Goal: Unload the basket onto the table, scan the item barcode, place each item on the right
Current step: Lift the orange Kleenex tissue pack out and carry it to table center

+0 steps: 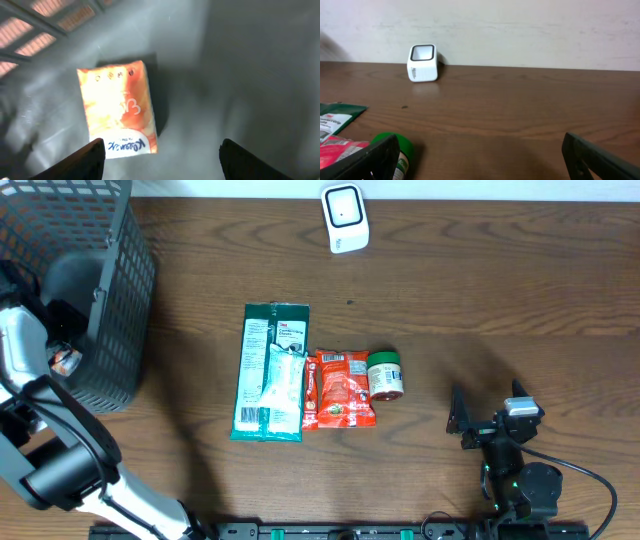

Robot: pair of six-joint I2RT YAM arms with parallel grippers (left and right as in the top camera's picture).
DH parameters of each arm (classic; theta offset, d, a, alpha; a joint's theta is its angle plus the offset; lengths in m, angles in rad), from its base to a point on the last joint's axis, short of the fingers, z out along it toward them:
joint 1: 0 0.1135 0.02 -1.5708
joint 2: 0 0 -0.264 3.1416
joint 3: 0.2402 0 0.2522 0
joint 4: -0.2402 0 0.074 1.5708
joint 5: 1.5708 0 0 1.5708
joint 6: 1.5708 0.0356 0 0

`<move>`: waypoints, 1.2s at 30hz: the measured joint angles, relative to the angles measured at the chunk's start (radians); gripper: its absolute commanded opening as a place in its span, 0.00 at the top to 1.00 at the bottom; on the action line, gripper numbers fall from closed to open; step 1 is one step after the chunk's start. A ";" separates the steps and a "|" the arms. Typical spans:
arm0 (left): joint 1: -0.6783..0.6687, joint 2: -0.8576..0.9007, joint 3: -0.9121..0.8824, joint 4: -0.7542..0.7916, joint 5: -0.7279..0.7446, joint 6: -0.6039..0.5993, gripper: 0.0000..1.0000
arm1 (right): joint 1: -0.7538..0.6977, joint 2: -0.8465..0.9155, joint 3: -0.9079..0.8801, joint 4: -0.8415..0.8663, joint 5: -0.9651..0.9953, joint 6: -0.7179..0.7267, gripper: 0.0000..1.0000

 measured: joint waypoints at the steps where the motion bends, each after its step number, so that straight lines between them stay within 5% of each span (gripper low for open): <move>1: 0.000 -0.010 0.000 0.001 0.002 -0.001 0.21 | 0.000 0.000 0.000 0.000 0.000 0.000 0.01; 27: 0.154 0.093 0.000 0.006 0.145 -0.033 0.16 | 0.000 0.000 0.000 0.000 0.000 0.000 0.01; 29: 0.154 0.099 0.000 0.011 0.145 -0.033 0.23 | 0.000 0.000 0.000 0.000 0.000 0.000 0.01; 31: 0.154 0.107 0.000 0.015 0.148 -0.034 0.43 | 0.000 0.000 0.000 0.000 0.000 0.000 0.01; 36: 0.151 0.127 0.000 0.020 0.152 -0.033 0.54 | 0.000 0.000 0.000 0.000 0.000 0.000 0.01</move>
